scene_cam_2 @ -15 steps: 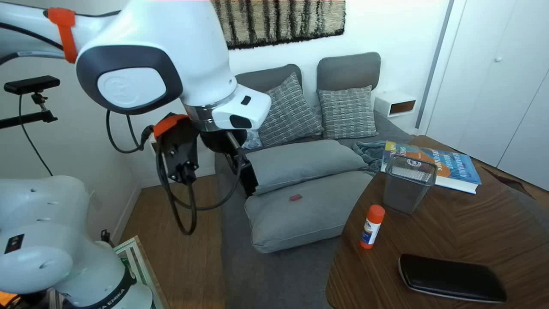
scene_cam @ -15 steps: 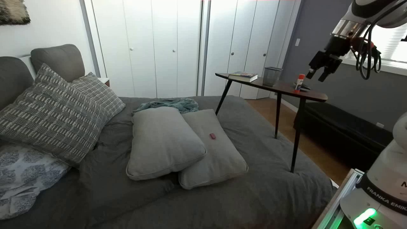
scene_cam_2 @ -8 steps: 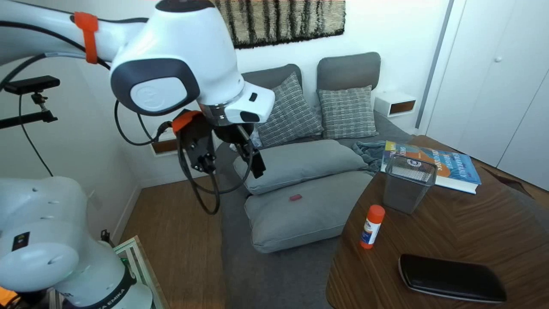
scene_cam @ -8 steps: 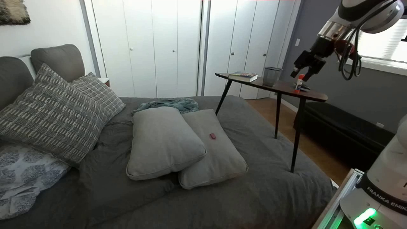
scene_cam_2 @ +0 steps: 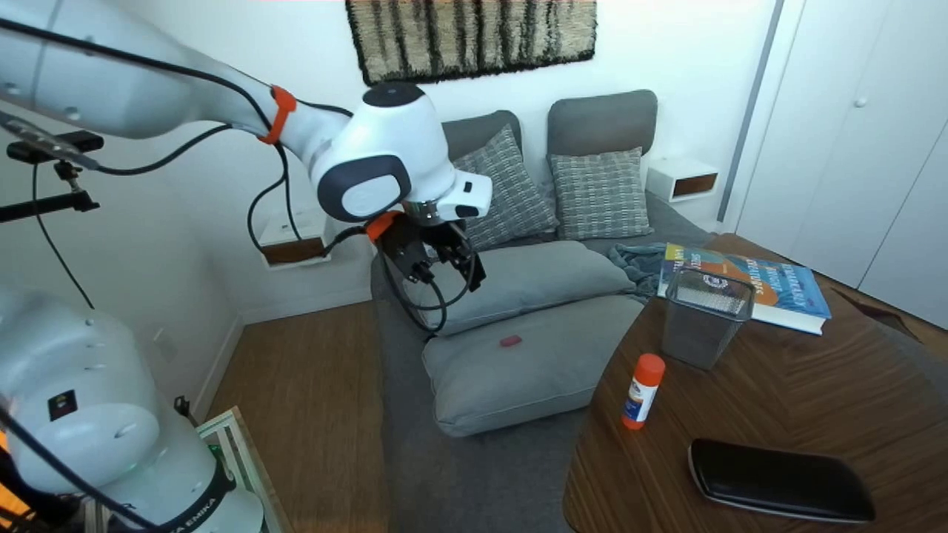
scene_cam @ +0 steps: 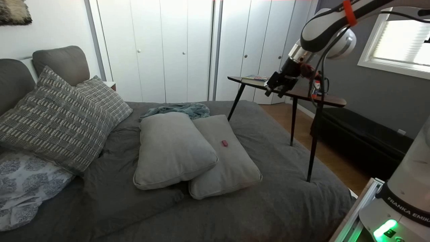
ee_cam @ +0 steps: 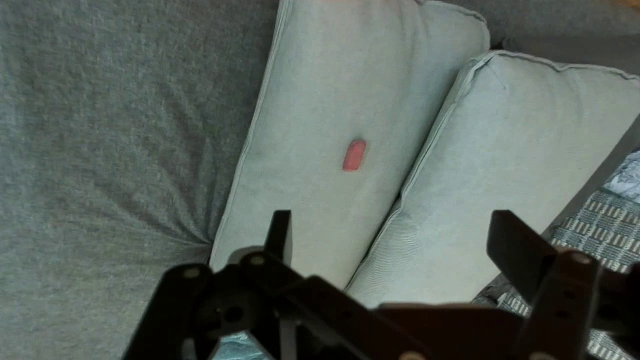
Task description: Move the eraser from the pillow to the table
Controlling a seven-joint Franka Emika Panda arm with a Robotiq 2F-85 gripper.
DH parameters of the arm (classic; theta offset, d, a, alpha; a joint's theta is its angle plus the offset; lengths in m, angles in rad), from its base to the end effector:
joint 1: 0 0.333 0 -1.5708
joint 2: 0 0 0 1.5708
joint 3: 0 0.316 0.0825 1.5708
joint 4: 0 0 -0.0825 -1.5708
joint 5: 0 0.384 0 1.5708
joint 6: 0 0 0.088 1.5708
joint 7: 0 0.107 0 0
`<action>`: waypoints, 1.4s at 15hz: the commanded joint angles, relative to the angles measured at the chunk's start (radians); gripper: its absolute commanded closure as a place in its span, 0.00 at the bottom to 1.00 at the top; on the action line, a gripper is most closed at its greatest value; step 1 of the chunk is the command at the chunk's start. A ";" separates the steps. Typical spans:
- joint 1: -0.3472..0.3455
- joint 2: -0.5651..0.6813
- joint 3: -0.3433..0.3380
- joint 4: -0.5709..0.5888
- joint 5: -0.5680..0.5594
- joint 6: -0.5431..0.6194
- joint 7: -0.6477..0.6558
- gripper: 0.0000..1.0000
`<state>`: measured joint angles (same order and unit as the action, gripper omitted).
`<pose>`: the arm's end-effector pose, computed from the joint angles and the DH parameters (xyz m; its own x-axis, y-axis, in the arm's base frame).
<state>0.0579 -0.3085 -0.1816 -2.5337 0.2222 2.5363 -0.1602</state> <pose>0.4505 -0.0592 0.4133 0.9396 -0.1493 0.3080 -0.0964 -0.9788 -0.1806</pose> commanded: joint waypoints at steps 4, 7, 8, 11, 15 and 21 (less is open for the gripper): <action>-0.026 0.214 0.069 0.108 0.028 0.122 0.022 0.00; -0.031 0.268 0.077 0.151 0.030 0.130 0.028 0.00; -0.031 0.269 0.077 0.154 0.030 0.130 0.029 0.00; -0.031 0.267 0.077 0.156 0.030 0.130 0.030 0.00; -0.026 0.478 0.106 0.325 0.180 0.010 0.011 0.00; 0.043 0.829 0.040 0.622 -0.198 -0.038 0.453 0.00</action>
<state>0.0783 0.3407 -0.1200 -2.1086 0.1444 2.5710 0.1322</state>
